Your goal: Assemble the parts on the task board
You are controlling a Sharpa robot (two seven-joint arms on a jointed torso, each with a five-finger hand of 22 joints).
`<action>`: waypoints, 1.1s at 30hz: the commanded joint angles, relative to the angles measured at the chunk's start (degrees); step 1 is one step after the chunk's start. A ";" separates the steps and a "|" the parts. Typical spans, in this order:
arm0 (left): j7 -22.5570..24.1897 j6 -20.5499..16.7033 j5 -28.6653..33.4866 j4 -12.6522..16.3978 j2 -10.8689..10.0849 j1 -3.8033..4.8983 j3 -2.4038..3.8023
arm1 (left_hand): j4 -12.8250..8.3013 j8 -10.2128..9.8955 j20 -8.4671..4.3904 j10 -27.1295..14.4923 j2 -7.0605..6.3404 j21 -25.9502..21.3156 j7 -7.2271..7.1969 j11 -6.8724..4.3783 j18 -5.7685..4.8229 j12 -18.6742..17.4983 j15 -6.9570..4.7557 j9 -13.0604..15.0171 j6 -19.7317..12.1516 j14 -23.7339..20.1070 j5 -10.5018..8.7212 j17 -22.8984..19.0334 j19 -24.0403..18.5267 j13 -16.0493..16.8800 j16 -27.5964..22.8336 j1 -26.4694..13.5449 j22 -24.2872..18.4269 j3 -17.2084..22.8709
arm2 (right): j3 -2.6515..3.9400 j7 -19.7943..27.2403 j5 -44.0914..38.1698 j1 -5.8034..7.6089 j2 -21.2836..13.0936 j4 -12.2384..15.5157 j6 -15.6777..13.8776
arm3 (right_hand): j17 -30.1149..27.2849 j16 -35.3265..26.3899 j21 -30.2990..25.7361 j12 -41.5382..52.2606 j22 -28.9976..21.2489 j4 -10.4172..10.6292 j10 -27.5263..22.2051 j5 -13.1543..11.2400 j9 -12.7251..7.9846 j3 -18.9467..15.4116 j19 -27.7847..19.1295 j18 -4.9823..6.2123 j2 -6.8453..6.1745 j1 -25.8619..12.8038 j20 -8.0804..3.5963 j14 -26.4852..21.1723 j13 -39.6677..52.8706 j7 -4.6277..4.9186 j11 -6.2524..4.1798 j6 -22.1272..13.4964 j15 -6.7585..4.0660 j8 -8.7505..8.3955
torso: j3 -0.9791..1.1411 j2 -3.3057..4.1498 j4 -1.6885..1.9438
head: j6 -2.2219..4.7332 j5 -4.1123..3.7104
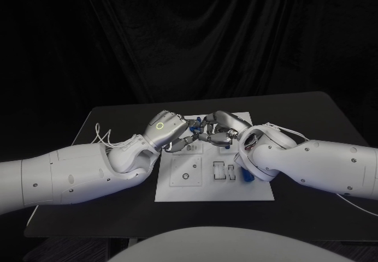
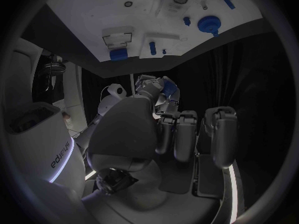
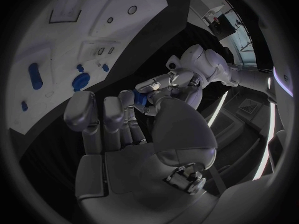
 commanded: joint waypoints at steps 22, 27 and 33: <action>0.70 -0.16 -0.11 -0.34 -0.10 0.14 -0.01 | 0.40 -0.08 -0.57 6.05 0.35 -0.45 -2.51 -0.33 -0.12 0.16 -0.45 0.19 2.83 6.16 0.40 15.10 2.53 15.04 -0.03 -0.06 13.03 0.18 | 0.01 4.16 4.28 -0.09 -1.51 0.57 -2.43 | -0.78 -0.59 -1.45 -2.07 7.43 -1.16 -2.32 0.17 -4.57 4.16 -0.67 1.27 -1.94 2.98 0.73 -0.98 -2.50 1.57 0.80 -1.23 0.83 -3.25 | 0.00 0.00 0.01 | -0.01 0.17; 0.72 -0.12 -0.11 -0.40 -0.08 0.13 -0.03 | 0.40 -0.08 -0.57 6.05 0.35 -0.45 -2.51 -0.33 -0.12 0.16 -0.45 0.19 2.83 6.16 0.40 15.10 2.53 15.04 -0.03 -0.06 13.03 0.18 | 0.01 5.80 6.59 -0.09 -1.65 0.53 -2.42 | -1.13 -0.84 -2.03 -2.68 7.29 -1.31 -3.36 -0.50 -5.94 4.64 -1.03 1.36 -2.14 3.48 0.98 -1.41 -3.32 1.96 1.16 -1.85 1.10 -4.31 | -0.06 -0.08 0.03 | -0.01 0.19; 0.77 -0.14 -0.11 -0.44 -0.02 0.13 -0.04 | 0.40 -0.09 -0.58 6.05 0.35 -0.41 -2.52 -0.34 -0.13 0.16 -0.45 0.19 2.81 6.16 0.41 15.10 2.56 15.04 -0.03 -0.04 13.04 0.21 | 0.01 7.85 10.96 -0.09 -1.69 0.37 -1.59 | -2.05 -1.66 -3.71 -3.31 6.89 -1.63 -5.32 -1.15 -7.51 5.31 -2.05 1.65 -2.12 4.32 1.37 -2.59 -3.85 2.34 1.56 -1.53 1.54 -5.00 | -0.05 -0.07 0.07 | -0.01 0.17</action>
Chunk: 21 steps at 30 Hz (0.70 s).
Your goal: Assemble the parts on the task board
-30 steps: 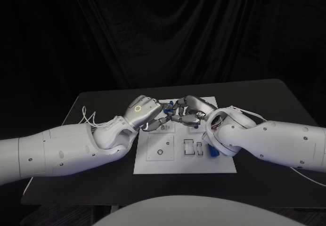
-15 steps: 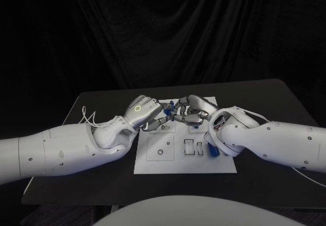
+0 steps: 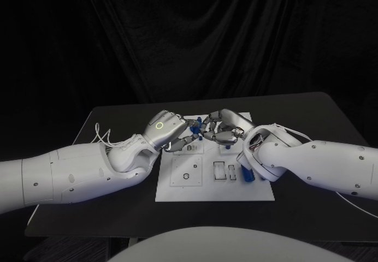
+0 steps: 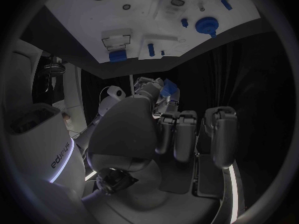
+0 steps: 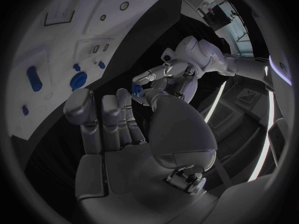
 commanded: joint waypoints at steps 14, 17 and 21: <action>0.69 -0.04 -0.07 -0.12 0.27 0.12 0.03 | 0.16 0.19 -0.40 6.05 0.58 -0.23 -2.53 -0.37 -0.12 0.16 -0.27 0.13 2.80 5.95 0.19 15.10 2.32 15.04 -0.03 0.32 13.02 0.21 | 0.04 3.04 11.59 -0.10 0.12 -0.34 2.52 | -0.63 0.32 -1.44 2.18 6.67 1.94 -0.98 -18.16 -7.08 -5.01 -1.47 0.96 1.38 -6.16 1.32 -1.99 0.29 1.32 1.29 -0.27 1.23 -4.39 | -0.04 0.08 0.05 | -0.01 -0.07; 0.70 -0.04 -0.07 -0.12 0.32 0.12 0.03 | 0.16 0.19 -0.40 6.05 0.58 -0.23 -2.53 -0.37 -0.12 0.16 -0.27 0.13 2.80 5.95 0.19 15.10 2.32 15.04 -0.03 0.32 13.02 0.21 | 0.04 2.90 11.78 -0.10 0.26 -0.41 2.67 | -0.66 0.34 -1.42 2.31 6.67 1.95 -0.96 -18.42 -7.27 -5.19 -1.47 0.96 1.56 -6.31 1.33 -2.01 0.30 1.30 1.28 -0.06 1.22 -4.36 | -0.03 0.09 0.05 | -0.01 -0.03; 0.73 -0.07 -0.07 -0.09 0.38 0.12 0.03 | 0.15 0.18 -0.41 6.05 0.58 -0.27 -2.53 -0.37 -0.11 0.16 -0.27 0.14 2.80 5.95 0.19 15.10 2.29 15.04 -0.03 0.33 13.01 0.23 | 0.04 2.54 11.92 -0.10 0.49 -0.60 2.84 | -0.85 0.39 -1.66 2.65 6.60 1.29 -1.08 -16.01 -7.81 -5.13 -1.58 1.04 2.04 -5.10 1.25 -2.14 0.28 1.07 1.10 0.86 1.08 -3.99 | 0.02 0.03 0.05 | -0.01 -0.05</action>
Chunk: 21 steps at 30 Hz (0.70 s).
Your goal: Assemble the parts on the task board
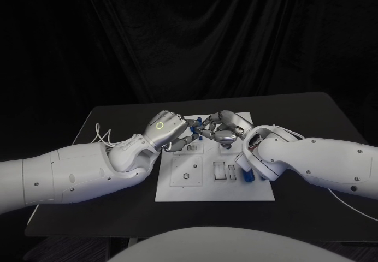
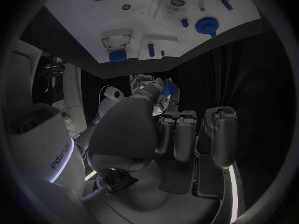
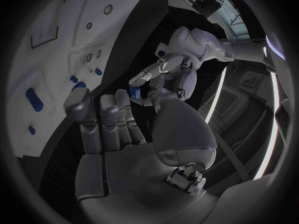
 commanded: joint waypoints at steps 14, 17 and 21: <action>0.85 -0.35 -0.07 0.15 0.20 0.11 0.04 | 0.16 0.08 -0.42 6.05 0.41 -0.27 -2.53 -0.37 -0.11 0.16 -0.28 0.12 2.82 5.95 0.20 15.10 2.30 15.04 -0.03 0.10 13.01 0.30 | 0.04 -0.45 1.55 -0.19 0.82 -0.87 0.22 | -0.81 0.59 -0.76 0.19 6.50 -3.90 -0.86 14.34 -0.43 2.82 -0.59 1.15 0.93 7.59 -0.45 -0.86 -1.14 -1.03 -0.88 3.16 -0.97 3.83 | 0.04 -0.04 -0.01 | -0.01 0.04; 0.87 -0.37 -0.07 0.13 0.20 0.11 0.04 | 0.16 0.08 -0.42 6.05 0.41 -0.27 -2.53 -0.37 -0.11 0.16 -0.28 0.12 2.82 5.95 0.20 15.10 2.30 15.04 -0.03 0.10 13.01 0.30 | 0.04 -0.14 1.55 -0.21 0.85 -0.88 -0.49 | -0.86 0.69 -0.71 0.12 6.52 -5.23 -0.51 16.00 0.65 4.18 -0.59 1.16 1.52 9.42 -0.77 -0.87 -1.47 -1.51 -1.36 3.72 -1.29 6.18 | 0.03 -0.05 -0.05 | -0.01 0.13; 0.89 -0.42 -0.07 0.11 0.22 0.11 0.04 | 0.19 0.07 -0.43 6.05 0.42 -0.25 -2.52 -0.37 -0.12 0.16 -0.29 0.13 2.82 5.95 0.21 15.10 2.31 15.04 -0.03 0.08 13.02 0.34 | 0.04 0.32 1.55 -0.24 0.87 -0.86 -1.61 | -0.72 1.01 -0.28 0.13 6.63 -6.48 0.19 16.76 2.03 5.70 -0.38 1.07 2.25 10.95 -1.10 -0.66 -1.71 -2.07 -1.76 3.83 -1.67 8.85 | 0.00 -0.06 -0.04 | -0.01 0.21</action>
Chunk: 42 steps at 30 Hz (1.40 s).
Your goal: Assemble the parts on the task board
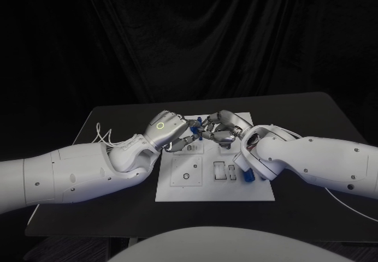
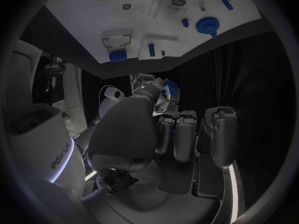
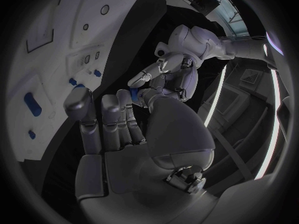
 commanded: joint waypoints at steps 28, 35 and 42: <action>-0.02 -3.16 -0.07 -0.65 -0.51 0.09 0.09 | 5.02 -1.35 1.23 6.05 -2.11 -1.79 0.67 1.70 0.18 0.16 1.42 -4.16 -11.99 5.95 -8.31 15.06 1.81 15.04 -0.03 -3.25 12.59 -1.14 | 0.00 1.74 1.69 -0.21 -0.40 -0.32 -2.93 | 0.80 1.52 3.08 1.06 7.22 -5.26 4.89 -1.35 3.89 4.83 1.50 0.61 -0.32 4.26 -1.21 1.32 1.52 -1.00 -1.22 -0.62 -1.15 7.15 | -0.01 0.01 -0.05 | -0.01 0.21; 0.52 -2.60 0.83 -1.05 -1.18 0.09 0.09 | 5.93 -1.28 1.29 6.05 -2.22 -1.86 0.48 1.58 0.20 0.16 1.40 -4.56 -12.21 5.95 -9.20 15.06 1.77 15.04 -0.03 -3.87 12.58 -1.85 | -0.01 3.30 1.70 -0.21 -0.67 -0.84 -2.77 | 0.69 1.44 3.11 0.94 7.22 -5.58 4.84 -1.73 3.97 4.92 1.51 0.61 -0.59 4.50 -1.24 1.29 1.36 -1.03 -1.26 -0.71 -1.18 7.34 | -0.02 0.02 -0.01 | -0.01 0.37; 7.78 -1.72 9.45 -2.11 -2.14 0.09 0.08 | 5.83 -0.74 1.13 6.05 -1.15 -1.29 0.18 1.27 0.06 0.16 1.18 -4.86 -10.47 5.95 -5.63 15.06 2.04 15.04 -0.03 -1.73 12.80 -0.92 | -0.01 6.60 -3.12 -0.22 -1.52 -1.39 -4.00 | 0.75 1.52 3.60 0.97 7.34 -6.11 4.98 -1.98 4.07 5.00 1.69 0.51 -1.12 4.93 -1.27 1.36 1.45 -0.95 -1.23 -0.81 -1.19 7.60 | -0.04 -0.03 -0.01 | -0.01 0.70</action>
